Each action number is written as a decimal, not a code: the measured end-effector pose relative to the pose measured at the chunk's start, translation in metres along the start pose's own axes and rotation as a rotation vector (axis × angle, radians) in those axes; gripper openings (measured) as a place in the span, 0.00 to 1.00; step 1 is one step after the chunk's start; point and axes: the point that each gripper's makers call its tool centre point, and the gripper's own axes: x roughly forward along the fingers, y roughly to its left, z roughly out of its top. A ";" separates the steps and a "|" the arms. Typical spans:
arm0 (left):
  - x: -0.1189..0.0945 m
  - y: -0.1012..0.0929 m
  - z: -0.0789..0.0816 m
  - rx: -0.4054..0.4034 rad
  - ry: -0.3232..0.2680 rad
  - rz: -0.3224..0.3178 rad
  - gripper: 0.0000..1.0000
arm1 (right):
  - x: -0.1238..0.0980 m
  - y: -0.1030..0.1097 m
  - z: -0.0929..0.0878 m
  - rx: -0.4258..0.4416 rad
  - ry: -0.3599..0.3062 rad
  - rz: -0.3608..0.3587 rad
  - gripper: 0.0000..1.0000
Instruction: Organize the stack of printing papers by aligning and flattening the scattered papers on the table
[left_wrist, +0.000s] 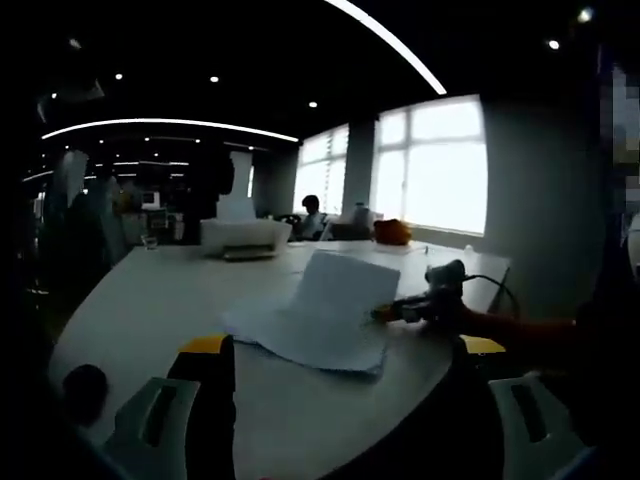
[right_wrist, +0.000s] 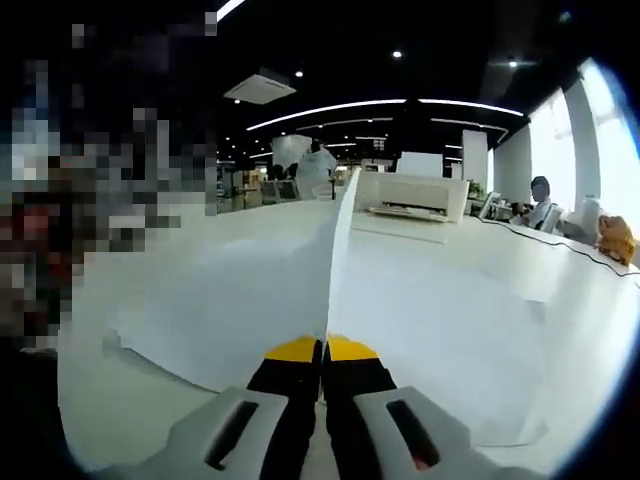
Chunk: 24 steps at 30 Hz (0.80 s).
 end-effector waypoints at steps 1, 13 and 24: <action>0.000 0.004 0.000 -0.001 0.009 0.005 0.92 | 0.000 0.000 0.001 0.002 -0.006 -0.001 0.00; -0.010 0.018 -0.003 -0.029 0.003 0.023 0.94 | -0.006 -0.002 0.008 0.059 -0.041 -0.001 0.00; -0.010 0.023 -0.002 -0.031 -0.001 0.042 0.96 | -0.007 -0.005 0.007 0.036 -0.036 -0.011 0.00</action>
